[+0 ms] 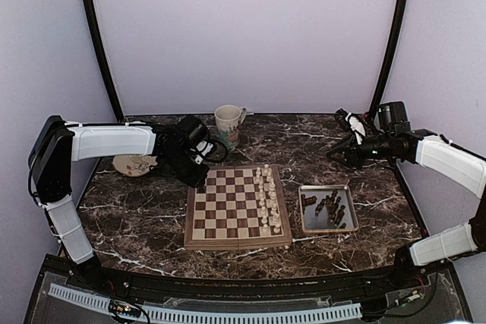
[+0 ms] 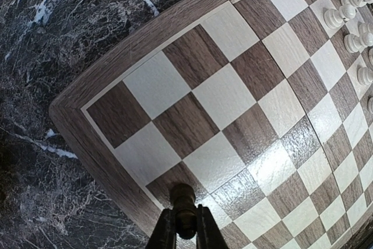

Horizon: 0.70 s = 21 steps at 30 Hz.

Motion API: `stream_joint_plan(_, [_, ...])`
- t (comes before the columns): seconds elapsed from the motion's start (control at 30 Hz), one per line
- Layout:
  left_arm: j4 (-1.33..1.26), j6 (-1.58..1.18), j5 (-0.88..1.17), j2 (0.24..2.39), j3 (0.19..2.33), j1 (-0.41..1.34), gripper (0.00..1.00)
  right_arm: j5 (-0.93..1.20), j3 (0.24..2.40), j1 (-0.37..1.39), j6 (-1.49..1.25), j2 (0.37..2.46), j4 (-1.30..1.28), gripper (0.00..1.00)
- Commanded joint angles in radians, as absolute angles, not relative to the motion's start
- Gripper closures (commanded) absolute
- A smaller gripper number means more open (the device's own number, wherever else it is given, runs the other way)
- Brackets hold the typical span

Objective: Set up the chess pieces on the board
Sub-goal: Place the bishop on f8.

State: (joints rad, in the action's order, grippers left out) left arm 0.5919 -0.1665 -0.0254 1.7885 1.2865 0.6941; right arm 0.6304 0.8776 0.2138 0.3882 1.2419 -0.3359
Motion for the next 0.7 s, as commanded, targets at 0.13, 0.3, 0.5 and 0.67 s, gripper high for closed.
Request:
stream_joint_plan(0.13, [0.601,-0.173,-0.032,1.793,1.290,0.691,0.81,0.639,0.870,0.210,0.397,1.248,-0.305,0.64])
stream_joint_plan(0.3, [0.611,-0.175,-0.026,1.771,1.309,0.692,0.72,0.642,0.875,0.210,0.394,1.252,-0.308,0.64])
stream_joint_plan(0.5, [0.652,-0.163,-0.076,1.694,1.346,0.692,0.59,0.655,0.903,0.210,0.381,1.257,-0.333,0.61])
stream_joint_plan(0.67, [0.607,-0.130,-0.039,1.596,1.345,0.693,0.51,0.628,0.971,0.211,0.392,1.268,-0.406,0.60])
